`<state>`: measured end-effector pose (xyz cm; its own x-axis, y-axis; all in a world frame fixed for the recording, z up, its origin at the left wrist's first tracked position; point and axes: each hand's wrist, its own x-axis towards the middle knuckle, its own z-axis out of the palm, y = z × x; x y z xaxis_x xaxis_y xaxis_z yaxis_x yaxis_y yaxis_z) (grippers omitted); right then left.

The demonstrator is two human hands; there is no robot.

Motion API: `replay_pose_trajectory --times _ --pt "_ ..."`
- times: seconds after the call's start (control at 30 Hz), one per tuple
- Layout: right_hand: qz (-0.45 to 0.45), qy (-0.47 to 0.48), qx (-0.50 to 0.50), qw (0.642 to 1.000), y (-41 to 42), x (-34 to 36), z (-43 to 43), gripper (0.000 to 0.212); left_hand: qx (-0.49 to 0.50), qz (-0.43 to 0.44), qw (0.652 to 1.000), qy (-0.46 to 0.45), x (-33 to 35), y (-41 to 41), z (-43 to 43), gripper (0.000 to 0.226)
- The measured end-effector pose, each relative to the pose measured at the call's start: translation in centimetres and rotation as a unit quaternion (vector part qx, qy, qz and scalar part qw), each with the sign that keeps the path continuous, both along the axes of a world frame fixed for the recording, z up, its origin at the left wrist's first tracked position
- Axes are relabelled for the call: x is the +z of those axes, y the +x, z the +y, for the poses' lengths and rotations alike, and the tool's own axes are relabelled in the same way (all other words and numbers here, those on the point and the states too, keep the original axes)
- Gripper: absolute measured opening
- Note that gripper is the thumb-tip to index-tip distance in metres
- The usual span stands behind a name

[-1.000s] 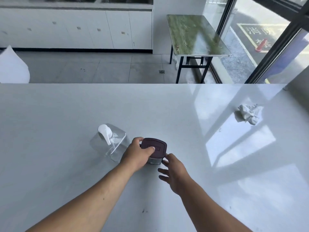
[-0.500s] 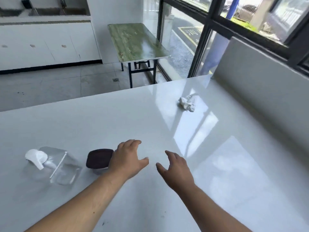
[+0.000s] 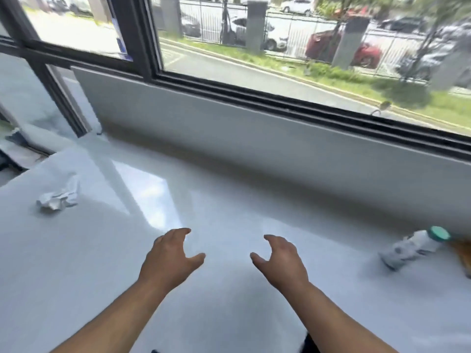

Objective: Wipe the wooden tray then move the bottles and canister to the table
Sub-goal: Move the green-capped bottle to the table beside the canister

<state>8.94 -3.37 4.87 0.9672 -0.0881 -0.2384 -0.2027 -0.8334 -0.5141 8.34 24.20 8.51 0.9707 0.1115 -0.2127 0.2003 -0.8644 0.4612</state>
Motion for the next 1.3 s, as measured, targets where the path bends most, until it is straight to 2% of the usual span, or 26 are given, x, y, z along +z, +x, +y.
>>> replay_pose_trajectory --times 0.17,0.33,0.53,0.67,0.73,0.8,0.9,0.97,1.0,1.07,1.17,1.3 --pt "-0.002 0.004 -0.119 0.993 -1.8 0.3 -16.0 0.069 -0.103 0.003 0.994 -0.021 0.1 4.3 -16.4 0.078" --pt "0.022 0.016 -0.22 0.975 -4.8 -0.6 -27.9 0.07 -0.202 0.015 0.979 -0.012 -0.5 6.4 -31.0 0.08" --pt "0.035 0.058 -0.307 0.949 -7.3 -2.7 -36.9 0.072 -0.285 0.031 0.958 -0.006 -1.3 7.5 -45.1 0.084" --pt "0.037 0.148 -0.358 0.921 -6.8 -4.4 -39.6 0.073 -0.309 0.036 0.95 -0.023 -2.5 8.0 -52.0 0.091" --pt "0.044 0.237 -0.393 0.887 -5.9 -4.8 -40.1 0.07 -0.297 0.054 0.952 -0.05 -3.0 8.4 -54.3 0.096" --pt "0.063 0.339 -0.432 0.834 -5.0 -5.1 -40.6 0.06 -0.27 0.088 0.953 -0.101 -3.5 8.7 -56.2 0.094" --pt "0.088 0.488 -0.462 0.735 -4.1 -5.5 -40.8 0.012 -0.265 0.092 0.95 -0.137 -4.3 8.9 -57.7 0.064" --pt "0.085 0.569 -0.488 0.657 -3.9 -5.3 -40.5 0.009 -0.271 0.077 0.949 -0.141 -4.7 8.9 -58.1 0.046" --pt "0.081 0.586 -0.493 0.638 -3.9 -5.2 -40.3 0.012 -0.268 0.073 0.949 -0.148 -4.8 8.9 -58.2 0.042" --pt "0.074 0.601 -0.489 0.628 -3.9 -4.9 -39.8 0.02 -0.259 0.071 0.949 -0.168 -4.8 8.8 -58.0 0.04" --pt "0.071 0.6 -0.48 0.636 -3.8 -4.3 -38.9 0.032 -0.242 0.068 0.947 -0.2 -4.2 8.5 -56.6 0.04" --pt "0.08 0.592 -0.467 0.652 -3.1 -3.1 -36.1 0.026 -0.222 0.059 0.946 -0.227 -2.6 8.2 -52.8 0.04"
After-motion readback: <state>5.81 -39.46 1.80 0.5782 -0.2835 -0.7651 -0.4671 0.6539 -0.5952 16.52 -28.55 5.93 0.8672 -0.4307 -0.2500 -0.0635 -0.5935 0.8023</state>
